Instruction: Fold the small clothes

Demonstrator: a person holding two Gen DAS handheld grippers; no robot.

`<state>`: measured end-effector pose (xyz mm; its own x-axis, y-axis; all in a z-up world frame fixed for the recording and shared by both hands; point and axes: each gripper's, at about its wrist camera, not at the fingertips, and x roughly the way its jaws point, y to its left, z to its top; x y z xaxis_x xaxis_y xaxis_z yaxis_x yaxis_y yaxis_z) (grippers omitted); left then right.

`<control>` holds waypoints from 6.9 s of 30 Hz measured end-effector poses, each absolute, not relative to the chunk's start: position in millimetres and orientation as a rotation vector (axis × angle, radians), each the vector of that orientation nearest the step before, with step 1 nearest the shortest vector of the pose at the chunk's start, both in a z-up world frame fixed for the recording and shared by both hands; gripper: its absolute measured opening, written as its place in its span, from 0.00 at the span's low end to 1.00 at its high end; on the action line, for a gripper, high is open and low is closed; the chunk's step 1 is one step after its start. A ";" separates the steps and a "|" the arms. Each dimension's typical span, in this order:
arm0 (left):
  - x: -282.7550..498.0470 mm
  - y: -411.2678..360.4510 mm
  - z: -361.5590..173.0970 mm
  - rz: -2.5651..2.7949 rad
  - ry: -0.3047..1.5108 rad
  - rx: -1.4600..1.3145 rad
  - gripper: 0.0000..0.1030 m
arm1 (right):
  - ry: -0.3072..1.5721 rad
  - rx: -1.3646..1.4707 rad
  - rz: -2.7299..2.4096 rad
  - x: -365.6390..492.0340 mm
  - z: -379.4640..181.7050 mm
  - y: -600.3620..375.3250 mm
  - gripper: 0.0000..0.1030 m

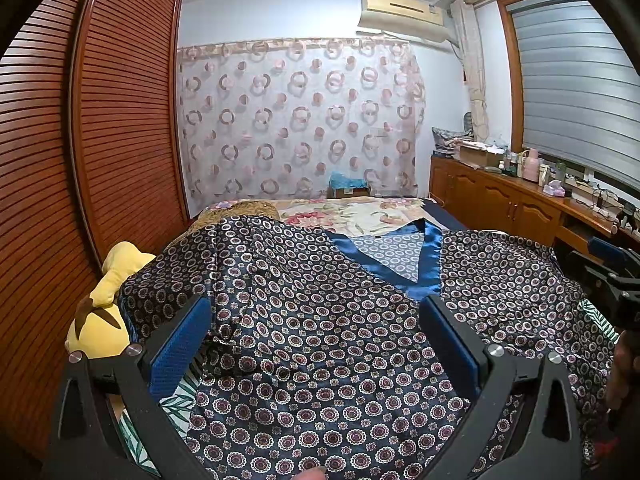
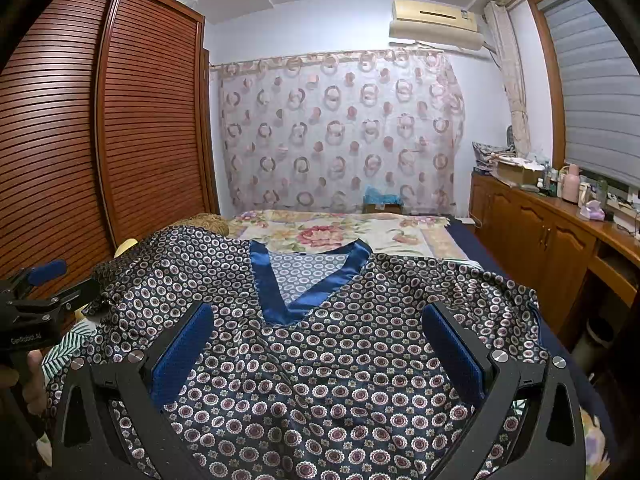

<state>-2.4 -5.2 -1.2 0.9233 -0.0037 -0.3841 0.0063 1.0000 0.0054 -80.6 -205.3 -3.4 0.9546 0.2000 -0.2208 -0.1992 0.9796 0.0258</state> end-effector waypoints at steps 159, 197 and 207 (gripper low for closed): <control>-3.3 130.4 4.2 -0.100 0.505 -0.090 0.79 | 0.411 -0.219 0.627 25.1 12.5 -103.5 0.97; -20.7 187.5 -35.5 0.015 0.543 -0.166 0.84 | 0.447 -0.327 0.796 152.8 -0.2 58.8 0.04; -6.7 158.9 -31.6 -0.037 0.549 -0.121 0.84 | 0.517 -0.208 0.596 195.3 -36.1 -9.1 0.04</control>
<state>-6.7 158.9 -31.6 0.8528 -0.0675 -0.5178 0.0029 0.9922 -0.1246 195.3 -9.1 -36.1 0.7057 0.4816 -0.5197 -0.5831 0.8114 -0.0398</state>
